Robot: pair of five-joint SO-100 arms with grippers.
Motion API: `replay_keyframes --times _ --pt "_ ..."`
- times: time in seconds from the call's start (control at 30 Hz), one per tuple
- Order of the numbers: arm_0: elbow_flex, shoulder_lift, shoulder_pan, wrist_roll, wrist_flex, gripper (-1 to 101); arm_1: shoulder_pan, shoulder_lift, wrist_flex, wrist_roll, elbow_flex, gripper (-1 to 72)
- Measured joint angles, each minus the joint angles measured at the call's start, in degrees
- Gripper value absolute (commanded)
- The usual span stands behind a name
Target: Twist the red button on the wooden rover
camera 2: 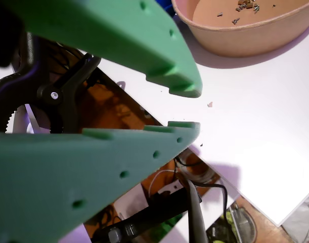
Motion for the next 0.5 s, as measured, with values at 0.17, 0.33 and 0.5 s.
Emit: replay_keyframes --times 0.17,0.33,0.5 --pt "-0.09 0.0 0.44 8.17 0.44 0 0.0 0.0 0.0 0.0 0.0 2.5" --pt "-0.09 0.0 0.7 13.54 0.44 0 0.0 0.0 0.0 0.0 0.0 2.5" --pt "-0.09 0.09 1.14 19.69 0.44 0 0.0 0.0 0.0 0.0 0.0 2.5"
